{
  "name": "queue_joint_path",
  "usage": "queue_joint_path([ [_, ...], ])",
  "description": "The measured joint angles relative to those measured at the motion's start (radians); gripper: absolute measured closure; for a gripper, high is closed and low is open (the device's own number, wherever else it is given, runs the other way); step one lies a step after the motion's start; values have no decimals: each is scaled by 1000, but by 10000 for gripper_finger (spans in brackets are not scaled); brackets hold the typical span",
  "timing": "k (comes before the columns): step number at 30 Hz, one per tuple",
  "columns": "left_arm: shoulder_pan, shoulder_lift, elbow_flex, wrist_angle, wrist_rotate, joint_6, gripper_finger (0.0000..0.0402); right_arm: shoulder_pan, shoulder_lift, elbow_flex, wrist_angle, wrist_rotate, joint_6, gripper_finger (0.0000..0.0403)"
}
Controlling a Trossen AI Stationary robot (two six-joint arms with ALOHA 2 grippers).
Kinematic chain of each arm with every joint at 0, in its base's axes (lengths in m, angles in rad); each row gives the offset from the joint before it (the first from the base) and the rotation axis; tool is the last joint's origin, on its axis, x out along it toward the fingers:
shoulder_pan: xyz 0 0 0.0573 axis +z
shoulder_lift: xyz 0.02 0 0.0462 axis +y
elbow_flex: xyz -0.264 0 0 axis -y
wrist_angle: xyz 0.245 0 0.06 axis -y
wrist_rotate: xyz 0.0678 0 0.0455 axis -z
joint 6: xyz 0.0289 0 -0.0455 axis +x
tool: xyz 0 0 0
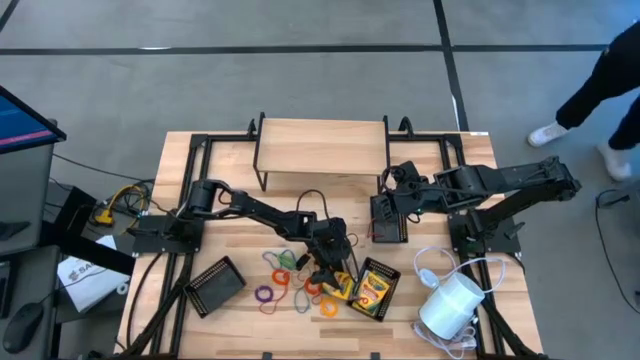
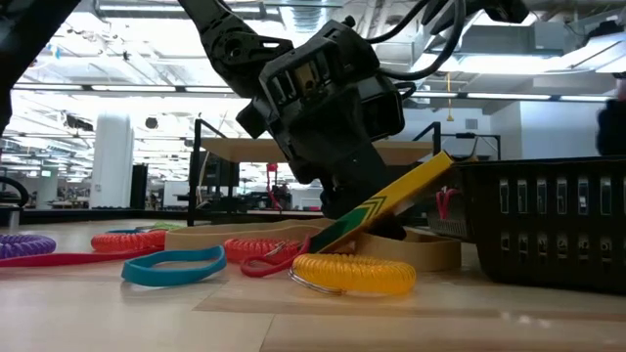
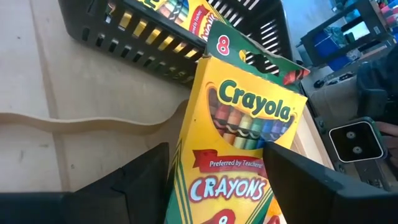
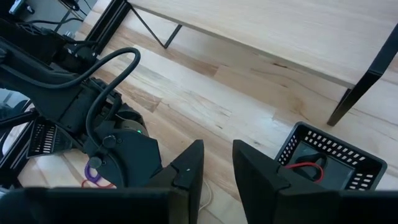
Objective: Pick & Place Office Desk Supplies
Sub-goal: Put the crayon box into the bottom right black bin
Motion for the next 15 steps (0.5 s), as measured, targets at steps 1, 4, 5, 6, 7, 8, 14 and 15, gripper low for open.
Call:
queue_joint_path([
  [1, 0, 0, 0, 0, 0, 0, 147, 0, 0, 0, 0, 0, 0, 319],
  [4, 0, 0, 0, 0, 0, 0, 150, 0, 0, 0, 0, 0, 0, 319],
  [5, 0, 0, 0, 0, 0, 0, 153, 0, 0, 0, 0, 0, 0, 319],
  [6, 0, 0, 0, 0, 0, 0, 158, 0, 0, 0, 0, 0, 0, 319],
  [7, 0, 0, 0, 0, 0, 0, 163, 0, 0, 0, 0, 0, 0, 319],
  [8, 0, 0, 0, 0, 0, 0, 170, 0, 0, 0, 0, 0, 0, 319],
  [14, 0, 0, 0, 1, 3, -1, 211, 0, 0, 0, 0, 0, -2, 319],
  [15, 0, 0, 0, 1, 5, -1, 217, 0, 0, 0, 0, 0, -2, 319],
])
